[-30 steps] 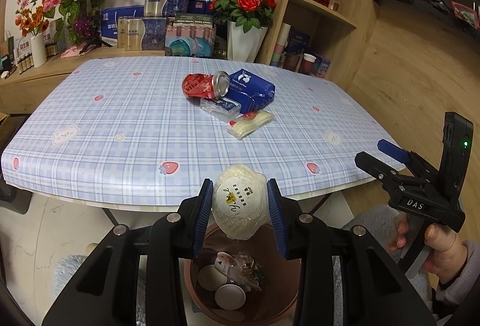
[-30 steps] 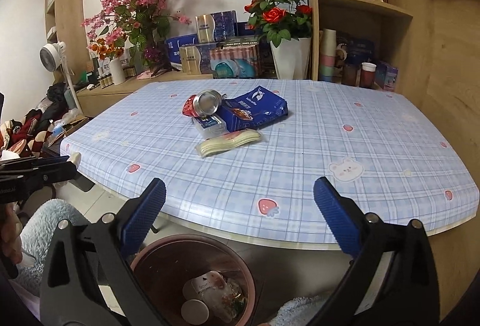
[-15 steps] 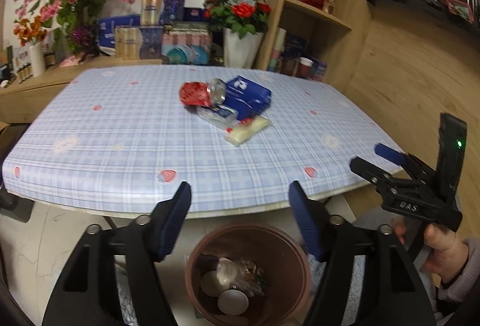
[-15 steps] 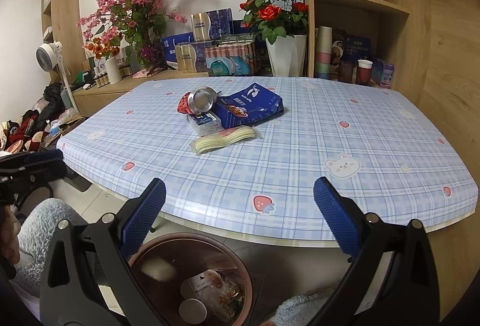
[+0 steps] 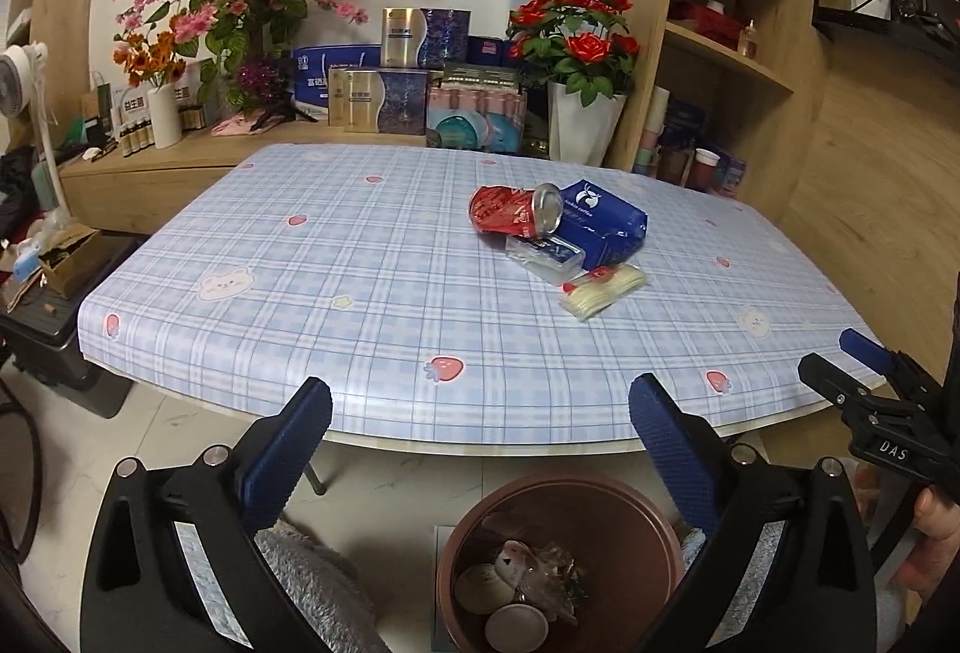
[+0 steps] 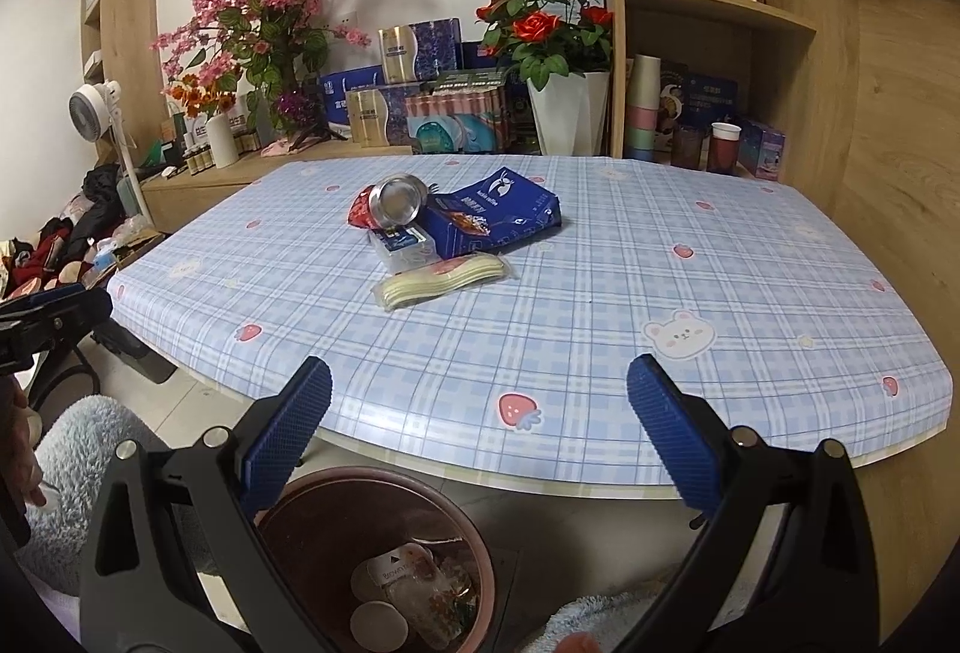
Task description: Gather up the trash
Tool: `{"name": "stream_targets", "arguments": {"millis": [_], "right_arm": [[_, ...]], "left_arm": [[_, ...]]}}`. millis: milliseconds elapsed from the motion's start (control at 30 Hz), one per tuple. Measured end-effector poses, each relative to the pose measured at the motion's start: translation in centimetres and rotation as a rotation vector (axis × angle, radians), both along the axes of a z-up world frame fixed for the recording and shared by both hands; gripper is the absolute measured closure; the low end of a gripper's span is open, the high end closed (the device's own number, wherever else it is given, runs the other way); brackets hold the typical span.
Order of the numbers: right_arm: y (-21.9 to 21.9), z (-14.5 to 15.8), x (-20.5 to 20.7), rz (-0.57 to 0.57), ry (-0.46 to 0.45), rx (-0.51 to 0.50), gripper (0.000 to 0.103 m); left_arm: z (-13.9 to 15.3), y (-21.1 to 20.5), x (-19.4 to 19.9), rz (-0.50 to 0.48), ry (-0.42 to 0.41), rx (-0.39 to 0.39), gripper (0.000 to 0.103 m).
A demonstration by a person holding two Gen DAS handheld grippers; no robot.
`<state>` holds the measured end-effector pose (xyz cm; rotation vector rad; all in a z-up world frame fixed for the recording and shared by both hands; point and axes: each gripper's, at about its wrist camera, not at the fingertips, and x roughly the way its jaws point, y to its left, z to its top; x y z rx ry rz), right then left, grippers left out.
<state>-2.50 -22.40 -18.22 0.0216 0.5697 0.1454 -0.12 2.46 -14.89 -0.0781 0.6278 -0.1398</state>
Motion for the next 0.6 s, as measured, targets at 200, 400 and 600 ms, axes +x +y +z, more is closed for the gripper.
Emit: {"name": "stream_targets", "arguments": {"millis": [200,400,600], "right_arm": [[-0.3,-0.3,0.3,-0.021,0.009,0.006,0.006],[-1.2,-0.7,1.4,-0.038,0.042,0.041,0.006],[-1.8,-1.2,3.2,-0.024,0.089,0.072,0.006]], "left_arm": [[0.2,0.0,-0.1,-0.032,-0.037,-0.008,0.006],[0.4,0.1,0.5,-0.039,-0.066,-0.019,0.006],[0.6,-0.3,2.3,-0.056,-0.079,0.025,0.006]]}}
